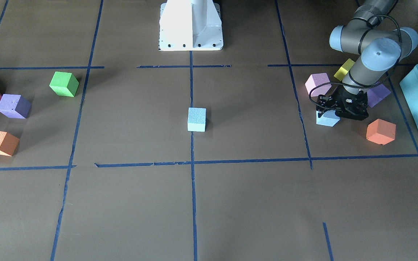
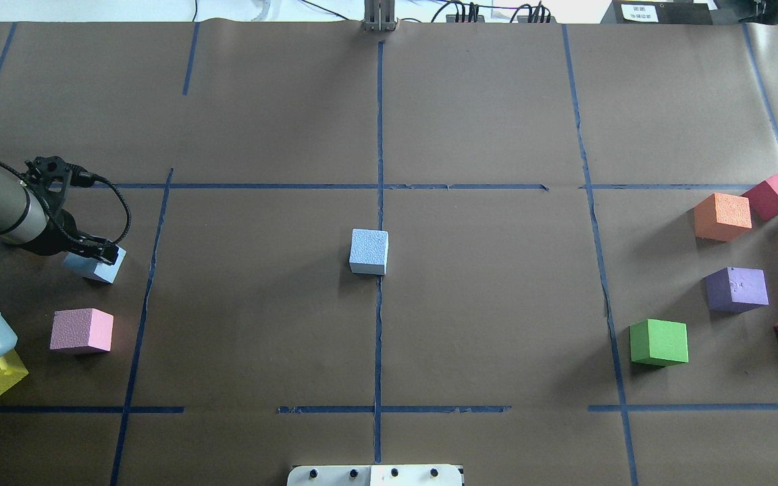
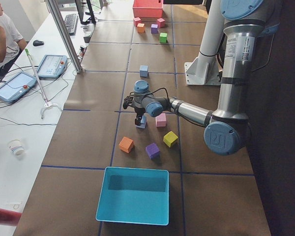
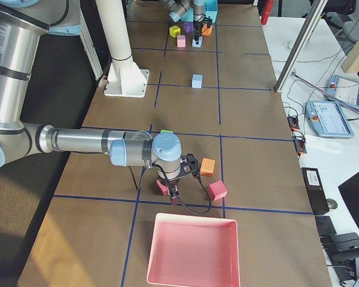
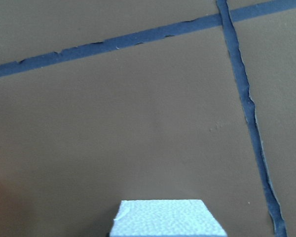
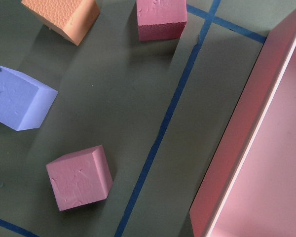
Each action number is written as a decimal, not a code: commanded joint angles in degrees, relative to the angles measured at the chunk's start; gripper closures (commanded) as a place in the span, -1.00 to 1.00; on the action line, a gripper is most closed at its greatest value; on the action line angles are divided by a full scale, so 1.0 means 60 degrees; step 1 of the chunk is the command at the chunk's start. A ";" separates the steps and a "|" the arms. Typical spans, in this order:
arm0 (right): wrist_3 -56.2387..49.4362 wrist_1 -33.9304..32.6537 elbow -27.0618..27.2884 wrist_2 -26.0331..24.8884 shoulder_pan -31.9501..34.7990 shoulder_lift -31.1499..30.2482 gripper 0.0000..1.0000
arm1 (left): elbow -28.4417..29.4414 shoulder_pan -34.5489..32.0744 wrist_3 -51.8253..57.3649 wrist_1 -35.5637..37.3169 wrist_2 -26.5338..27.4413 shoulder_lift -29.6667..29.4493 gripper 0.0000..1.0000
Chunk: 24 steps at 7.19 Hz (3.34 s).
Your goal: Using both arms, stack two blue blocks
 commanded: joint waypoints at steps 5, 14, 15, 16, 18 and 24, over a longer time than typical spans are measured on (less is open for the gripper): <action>0.0001 0.0001 -0.0004 0.0070 0.0000 -0.0012 -0.98 | -0.0687 0.1404 -0.3123 0.5089 0.0044 -0.5565 0.90; 0.0001 0.0001 -0.0033 0.0041 0.0000 -0.0013 -0.98 | 0.1498 0.2653 -0.3896 0.4987 0.1772 -0.7699 0.88; 0.0001 0.0001 -0.0019 0.0041 0.0000 0.0002 -0.98 | 0.1585 0.2652 -0.3910 0.4987 0.1758 -0.7743 0.88; 0.0001 0.0001 -0.0019 0.0041 0.0000 0.0002 -0.98 | 0.1702 0.2638 -0.3896 0.4972 0.1758 -0.7772 0.88; 0.0001 0.0001 -0.0048 0.0026 0.0000 0.0002 -0.98 | 0.1732 0.2609 -0.4055 0.4972 0.1758 -0.7845 0.84; 0.0001 0.0001 -0.0062 0.0026 0.0000 0.0002 -0.98 | 0.1704 0.2521 -0.4306 0.4987 0.1729 -0.8006 -1.00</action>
